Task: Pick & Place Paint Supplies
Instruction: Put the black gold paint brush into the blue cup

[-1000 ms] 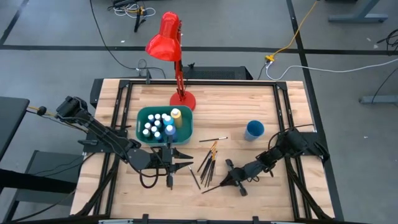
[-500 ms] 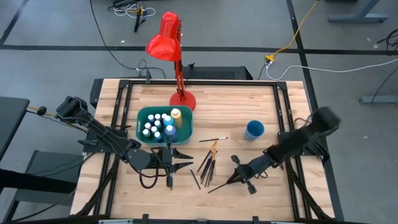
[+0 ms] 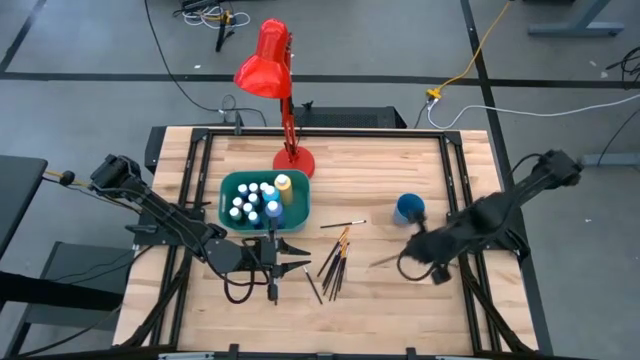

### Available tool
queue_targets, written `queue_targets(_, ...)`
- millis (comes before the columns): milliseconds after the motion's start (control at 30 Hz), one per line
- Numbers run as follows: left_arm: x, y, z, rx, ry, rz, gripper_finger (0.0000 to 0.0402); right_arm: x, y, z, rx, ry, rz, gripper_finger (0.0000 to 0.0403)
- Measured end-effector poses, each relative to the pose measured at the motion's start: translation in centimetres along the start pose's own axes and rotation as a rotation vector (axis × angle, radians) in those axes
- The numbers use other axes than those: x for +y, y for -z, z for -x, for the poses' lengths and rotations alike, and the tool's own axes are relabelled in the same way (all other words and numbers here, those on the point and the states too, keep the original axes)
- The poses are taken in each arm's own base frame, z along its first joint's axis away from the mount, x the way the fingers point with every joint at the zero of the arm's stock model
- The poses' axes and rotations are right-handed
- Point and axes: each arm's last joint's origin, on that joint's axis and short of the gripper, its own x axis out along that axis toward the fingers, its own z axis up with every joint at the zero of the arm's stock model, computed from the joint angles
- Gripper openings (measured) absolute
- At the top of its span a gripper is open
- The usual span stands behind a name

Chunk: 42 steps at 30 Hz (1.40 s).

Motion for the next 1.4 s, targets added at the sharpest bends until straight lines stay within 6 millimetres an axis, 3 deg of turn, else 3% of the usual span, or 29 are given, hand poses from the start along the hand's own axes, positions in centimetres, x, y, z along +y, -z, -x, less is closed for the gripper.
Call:
queue_targets(133, 0.0, 0.0, 0.0, 0.0, 0.0, 0.0, 0.0082, -1.7, 0.6, 3.7, 0.173, 0.111, -0.051, 0.0013)
queue_targets(300, 0.0, 0.0, 0.0, 0.0, 0.0, -0.012, 0.0082, -3.3, 1.9, 5.5, 0.354, 0.19, -0.128, 0.0013)
queue_targets(633, 0.0, 0.0, 0.0, -0.001, 0.0, -0.014, 0.0082, -5.3, 3.2, 3.7, 0.469, 0.242, -0.164, 0.0013)
queue_targets(867, 0.0, 0.0, 0.0, -0.001, 0.0, -0.021, 0.0082, -6.2, 4.8, 1.3, 0.575, 0.266, -0.187, 0.0013)
queue_targets(1133, 0.0, 0.0, 0.0, -0.001, 0.0, -0.043, 0.0082, -6.5, 5.6, -2.0, 0.527, 0.238, -0.078, 0.0051)
queue_targets(1400, 0.0, 0.0, 0.0, -0.001, 0.0, -0.043, 0.0082, -7.0, 5.6, -2.5, 0.49, 0.257, -0.119, 0.0058)
